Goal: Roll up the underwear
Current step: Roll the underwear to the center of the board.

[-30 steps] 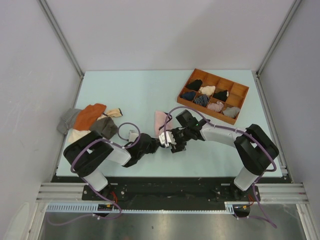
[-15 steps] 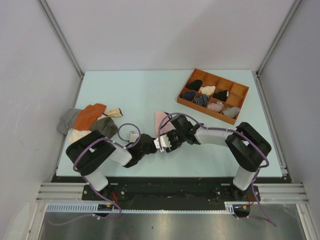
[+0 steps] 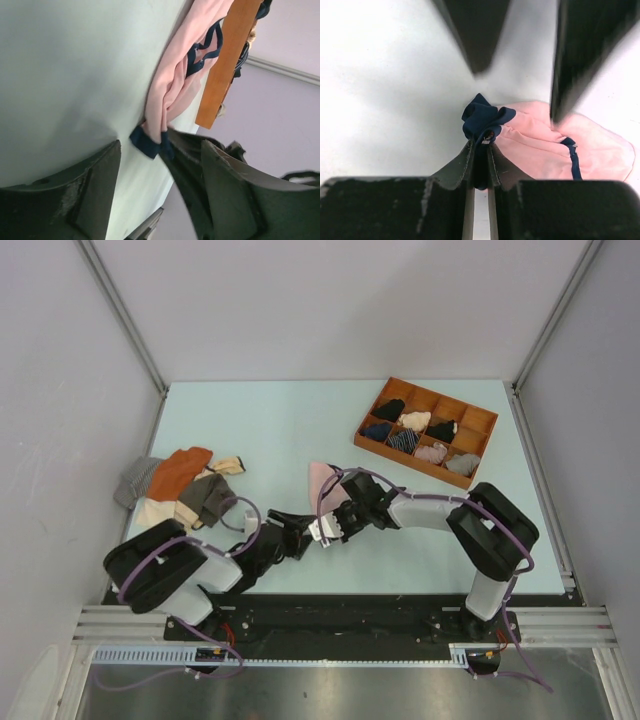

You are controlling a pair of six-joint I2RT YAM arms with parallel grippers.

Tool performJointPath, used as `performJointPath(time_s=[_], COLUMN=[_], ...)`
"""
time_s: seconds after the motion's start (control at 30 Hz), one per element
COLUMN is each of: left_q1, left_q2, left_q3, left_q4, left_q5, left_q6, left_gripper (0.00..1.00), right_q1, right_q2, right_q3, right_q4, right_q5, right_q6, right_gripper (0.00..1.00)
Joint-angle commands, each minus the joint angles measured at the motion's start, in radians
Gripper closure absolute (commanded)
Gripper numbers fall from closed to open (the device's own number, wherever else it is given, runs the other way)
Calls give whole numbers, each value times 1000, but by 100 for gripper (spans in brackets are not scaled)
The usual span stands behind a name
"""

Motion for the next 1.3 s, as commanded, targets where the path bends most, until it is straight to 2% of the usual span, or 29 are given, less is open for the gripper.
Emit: performJointPath(time_s=[0.0,0.1,0.2,0.27,0.3,0.4,0.53,0.63,0.77,0.9,0.97,1.2,1.27], left_q1=[3,15,20,20,20,20,17,9,-29,-85,-112,-258,-307], left_q2=[-154,-277,-415,-488,-562,-704,-884,-1008,-1098,-1102,-1086,-945,-873], left_q3=[-106,-143,-128,-104,-99,-134,-247,-280,-292,-285,-272,-185,-116], left_q4=[37,-1,-96,-169,-188,-172,-95,-75,-55,-85,-96,-219,-271], left_q5=[-17,-6,15,43,52,96,147,196,261,311,331,316,299], left_q6=[98,245,554,699,830,1012,1132,1218,1336,1486,1516,1684,1717], left_gripper=[26,22,20,18,18,17,18,18,18,18,18,19,19], right_q1=[-21,-27,-33,-39,-45,-50,-56,-62,-97,-128,-134,-142,-147], right_q2=[13,20,29,28,26,31,43,74,123,171,203,293,319], right_q3=[-3,41,97,121,140,170,216,271,345,403,433,515,543], right_q4=[-181,-282,-405,-490,-515,-616,-724,-816,-935,-974,-982,-1038,-1070], right_q5=[-26,-69,-123,-161,-175,-212,-255,-273,-327,-353,-349,-341,-346], right_q6=[-14,-14,-13,-17,-17,-25,-30,-24,-13,30,67,108,110], right_gripper=[88,89,90,90,91,91,91,91,91,91,91,90,89])
